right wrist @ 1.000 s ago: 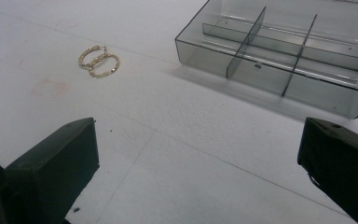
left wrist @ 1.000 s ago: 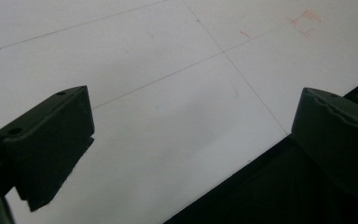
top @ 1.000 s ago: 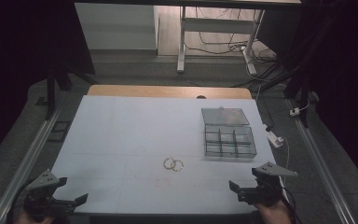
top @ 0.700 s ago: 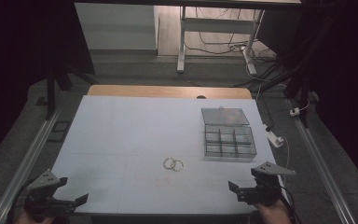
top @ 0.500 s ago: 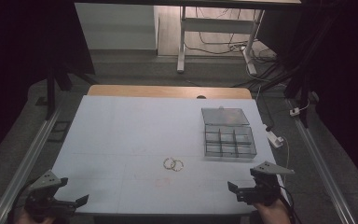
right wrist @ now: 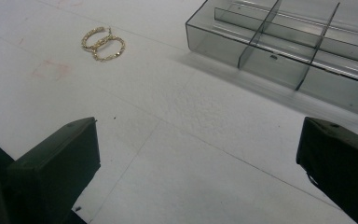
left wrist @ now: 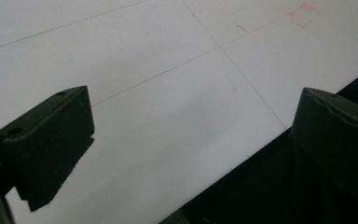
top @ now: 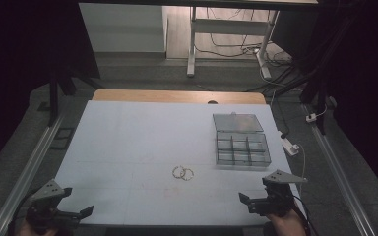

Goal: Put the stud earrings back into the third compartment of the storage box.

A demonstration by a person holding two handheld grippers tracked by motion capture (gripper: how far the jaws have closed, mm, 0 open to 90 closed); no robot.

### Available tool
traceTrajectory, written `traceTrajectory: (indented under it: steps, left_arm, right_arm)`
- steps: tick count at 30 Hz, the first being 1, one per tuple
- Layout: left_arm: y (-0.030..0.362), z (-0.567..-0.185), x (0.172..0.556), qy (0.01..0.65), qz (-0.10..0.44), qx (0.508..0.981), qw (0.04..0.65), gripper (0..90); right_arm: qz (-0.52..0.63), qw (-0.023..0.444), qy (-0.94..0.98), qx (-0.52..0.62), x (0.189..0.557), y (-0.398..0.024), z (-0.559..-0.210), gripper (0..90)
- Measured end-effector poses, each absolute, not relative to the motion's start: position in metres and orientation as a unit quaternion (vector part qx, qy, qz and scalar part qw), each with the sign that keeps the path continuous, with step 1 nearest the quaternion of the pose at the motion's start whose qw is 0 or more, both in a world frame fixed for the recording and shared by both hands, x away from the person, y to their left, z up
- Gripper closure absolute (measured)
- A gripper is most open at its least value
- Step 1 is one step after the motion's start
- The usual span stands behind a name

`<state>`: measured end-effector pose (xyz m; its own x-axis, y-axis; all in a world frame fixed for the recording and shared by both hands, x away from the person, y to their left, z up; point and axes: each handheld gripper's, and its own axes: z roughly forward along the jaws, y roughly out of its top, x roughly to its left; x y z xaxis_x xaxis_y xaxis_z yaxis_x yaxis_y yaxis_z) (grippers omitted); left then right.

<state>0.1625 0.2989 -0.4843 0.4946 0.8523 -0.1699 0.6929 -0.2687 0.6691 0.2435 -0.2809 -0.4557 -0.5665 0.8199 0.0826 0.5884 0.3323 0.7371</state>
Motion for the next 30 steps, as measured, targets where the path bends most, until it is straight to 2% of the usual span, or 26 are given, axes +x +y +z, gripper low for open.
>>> traceTrajectory:
  steps: [30]
  left_arm:
    - [0.2994, -0.4846, 0.1652, 0.488, 0.107, 0.789, 0.358, 0.0]
  right_arm:
    - [0.382, 0.159, 0.81, 0.416, 0.241, -0.2733, -0.4503, 0.0]
